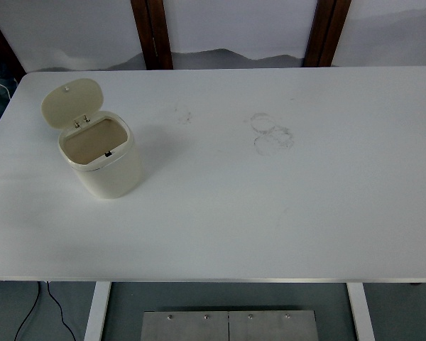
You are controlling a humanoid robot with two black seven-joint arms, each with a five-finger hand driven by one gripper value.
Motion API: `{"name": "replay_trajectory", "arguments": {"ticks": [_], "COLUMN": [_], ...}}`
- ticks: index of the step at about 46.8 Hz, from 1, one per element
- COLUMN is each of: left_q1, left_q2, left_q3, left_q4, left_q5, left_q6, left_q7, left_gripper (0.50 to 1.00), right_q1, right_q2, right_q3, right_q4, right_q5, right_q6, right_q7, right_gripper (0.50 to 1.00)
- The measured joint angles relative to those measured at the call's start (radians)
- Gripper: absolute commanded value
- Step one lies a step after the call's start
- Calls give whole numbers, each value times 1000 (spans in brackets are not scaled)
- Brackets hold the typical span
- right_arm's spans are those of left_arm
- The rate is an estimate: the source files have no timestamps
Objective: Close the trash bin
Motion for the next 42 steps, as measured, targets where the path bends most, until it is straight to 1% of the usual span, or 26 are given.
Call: {"name": "replay_trajectory", "arguments": {"ticks": [4, 8, 15, 22, 25, 32, 38, 42], "left_q1": [-8, -27, -55, -87, -103, -143, -177, -193], "left_q2": [37, 50, 72, 75, 75, 75, 82, 96], "left_q3": [-1, -1, 1, 3, 3, 4, 10, 18], "left_q4": [-53, -93, -130, -166, -175, -180, -192, -228], "left_q5": [0, 0, 0, 60, 88, 142, 190, 216], "left_q6": [30, 57, 96, 163, 186, 211, 223, 233], "left_q7": [0, 0, 1, 49, 58, 65, 108, 117], "left_gripper": [1000, 1000, 1000, 1000, 1000, 1000, 1000, 1000], "right_q1": [0, 0, 0, 0, 0, 0, 0, 0], "right_q2": [0, 0, 0, 0, 0, 0, 0, 0], "right_q3": [0, 0, 0, 1, 2, 2, 1, 0], "right_q4": [0, 0, 0, 0, 0, 0, 0, 0], "right_q5": [0, 0, 0, 0, 0, 0, 0, 0], "right_q6": [0, 0, 0, 0, 0, 0, 0, 0], "right_q7": [0, 0, 0, 0, 0, 1, 1, 0], "right_gripper": [995, 995, 995, 995, 995, 995, 995, 995]}}
